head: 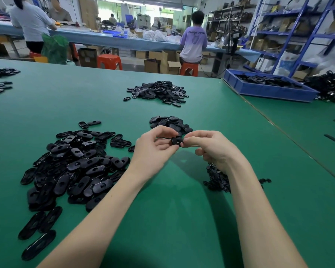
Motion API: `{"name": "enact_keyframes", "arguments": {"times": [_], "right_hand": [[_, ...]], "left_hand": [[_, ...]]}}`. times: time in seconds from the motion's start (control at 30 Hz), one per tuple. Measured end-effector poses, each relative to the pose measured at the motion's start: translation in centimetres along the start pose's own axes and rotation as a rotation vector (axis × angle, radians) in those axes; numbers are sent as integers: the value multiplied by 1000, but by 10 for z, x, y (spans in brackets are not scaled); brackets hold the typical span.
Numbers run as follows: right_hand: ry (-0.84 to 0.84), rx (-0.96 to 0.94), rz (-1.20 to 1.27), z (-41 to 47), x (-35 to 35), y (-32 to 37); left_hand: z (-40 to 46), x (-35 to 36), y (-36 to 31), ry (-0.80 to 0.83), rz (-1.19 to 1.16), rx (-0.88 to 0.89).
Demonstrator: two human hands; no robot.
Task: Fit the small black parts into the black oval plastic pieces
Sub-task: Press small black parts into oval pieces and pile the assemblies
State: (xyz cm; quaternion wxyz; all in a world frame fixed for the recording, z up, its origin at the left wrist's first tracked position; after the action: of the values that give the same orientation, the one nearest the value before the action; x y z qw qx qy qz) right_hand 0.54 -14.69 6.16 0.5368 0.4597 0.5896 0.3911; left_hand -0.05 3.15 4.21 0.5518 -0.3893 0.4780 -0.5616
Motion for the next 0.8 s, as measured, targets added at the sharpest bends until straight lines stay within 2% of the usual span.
{"name": "enact_keyframes", "arguments": {"times": [0.5,0.8], "right_hand": [[-21,-59,-64,2,1,-2],[-35,-53,-93,1,1,0]], "left_hand": [[-2,2,-2,22,78,121],[-2,2,-4,23,62,124]]}}
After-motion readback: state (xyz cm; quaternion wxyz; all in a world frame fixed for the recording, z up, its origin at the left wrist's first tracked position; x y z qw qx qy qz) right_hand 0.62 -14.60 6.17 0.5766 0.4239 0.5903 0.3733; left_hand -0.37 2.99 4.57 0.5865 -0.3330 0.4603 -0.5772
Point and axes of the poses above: each hand's wrist, its own z-axis towards the middle knuckle, its own x-axis out of the palm, y = z × x, the point moved 2 cm from there along z, towards the middle knuckle, and after that the axes turned 3 degrees about -x, right-handed, at the moved point
